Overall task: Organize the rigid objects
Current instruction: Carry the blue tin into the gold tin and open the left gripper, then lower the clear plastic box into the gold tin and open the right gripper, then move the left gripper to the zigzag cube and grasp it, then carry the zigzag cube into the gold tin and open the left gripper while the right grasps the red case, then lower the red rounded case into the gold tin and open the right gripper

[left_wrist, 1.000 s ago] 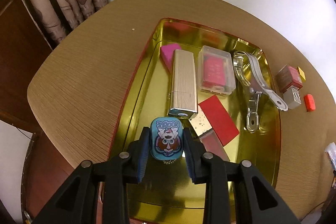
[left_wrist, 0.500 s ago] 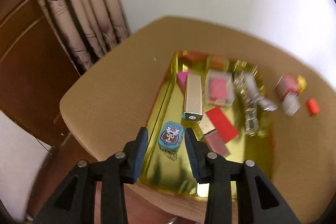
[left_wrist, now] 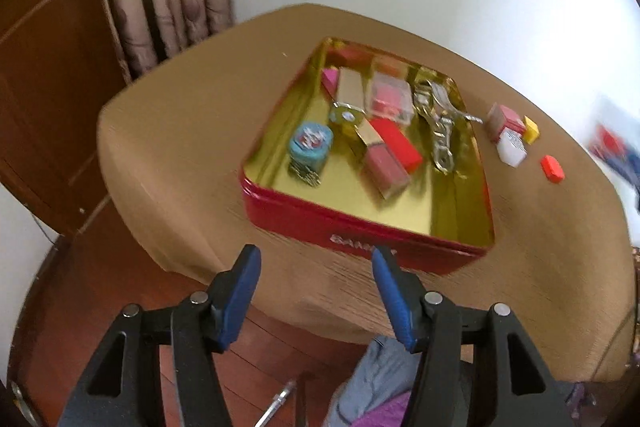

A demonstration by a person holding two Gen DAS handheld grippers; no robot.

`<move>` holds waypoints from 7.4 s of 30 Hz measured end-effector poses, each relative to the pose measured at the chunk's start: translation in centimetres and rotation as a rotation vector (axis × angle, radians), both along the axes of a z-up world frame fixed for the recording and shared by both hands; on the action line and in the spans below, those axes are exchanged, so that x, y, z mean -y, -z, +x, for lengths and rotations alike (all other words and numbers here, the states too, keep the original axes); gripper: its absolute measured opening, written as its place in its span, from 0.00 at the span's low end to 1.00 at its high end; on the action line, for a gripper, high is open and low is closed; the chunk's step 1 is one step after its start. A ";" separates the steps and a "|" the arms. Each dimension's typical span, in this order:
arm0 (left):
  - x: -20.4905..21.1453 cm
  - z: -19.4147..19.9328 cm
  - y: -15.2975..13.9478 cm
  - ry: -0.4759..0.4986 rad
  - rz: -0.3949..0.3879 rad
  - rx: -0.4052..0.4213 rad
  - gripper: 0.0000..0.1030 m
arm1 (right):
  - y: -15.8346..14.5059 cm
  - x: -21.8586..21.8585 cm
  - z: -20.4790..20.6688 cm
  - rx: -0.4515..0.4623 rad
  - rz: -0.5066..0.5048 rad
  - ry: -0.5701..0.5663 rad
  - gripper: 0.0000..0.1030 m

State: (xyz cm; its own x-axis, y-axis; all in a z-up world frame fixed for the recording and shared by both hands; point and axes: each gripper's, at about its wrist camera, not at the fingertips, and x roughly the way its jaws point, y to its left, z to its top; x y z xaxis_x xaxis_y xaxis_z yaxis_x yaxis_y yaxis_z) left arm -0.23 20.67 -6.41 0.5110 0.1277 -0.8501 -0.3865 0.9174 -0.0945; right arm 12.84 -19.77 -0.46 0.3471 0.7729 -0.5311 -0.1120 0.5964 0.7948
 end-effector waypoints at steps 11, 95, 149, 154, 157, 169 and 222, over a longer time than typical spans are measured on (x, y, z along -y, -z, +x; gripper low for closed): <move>-0.4 0.3 0.4 0.042 -0.038 -0.009 0.58 | 3.8 -15.1 8.9 -0.012 -0.135 -0.107 0.58; 17.5 28.8 4.8 0.199 -0.088 -0.156 0.58 | 9.4 17.4 -8.9 0.136 -0.874 0.363 0.97; 8.3 13.2 -3.1 0.173 -0.259 0.063 0.30 | 7.5 8.3 2.2 0.259 -0.768 0.203 0.98; 5.0 12.0 -3.6 0.119 -0.226 0.071 0.30 | 8.5 7.0 4.5 0.226 -0.819 0.189 0.95; 3.6 11.9 -3.1 0.093 -0.223 0.067 0.30 | 9.3 6.8 5.2 0.192 -0.830 0.188 0.87; 2.3 12.9 -0.9 0.086 -0.132 0.021 0.30 | 10.5 5.4 6.4 0.161 -0.910 0.134 0.49; -3.1 5.2 -3.7 -0.094 -0.071 0.147 0.44 | 6.9 -23.9 3.2 0.260 -0.567 -0.285 0.45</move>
State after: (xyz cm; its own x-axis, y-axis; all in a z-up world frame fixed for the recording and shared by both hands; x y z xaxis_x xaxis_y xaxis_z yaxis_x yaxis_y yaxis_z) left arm 5.01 23.76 -2.76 0.6192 0.1226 -0.7756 -0.4472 0.8669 -0.2200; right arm 16.06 4.15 -7.31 0.3429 0.4797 -0.8077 -0.4710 0.8317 0.2940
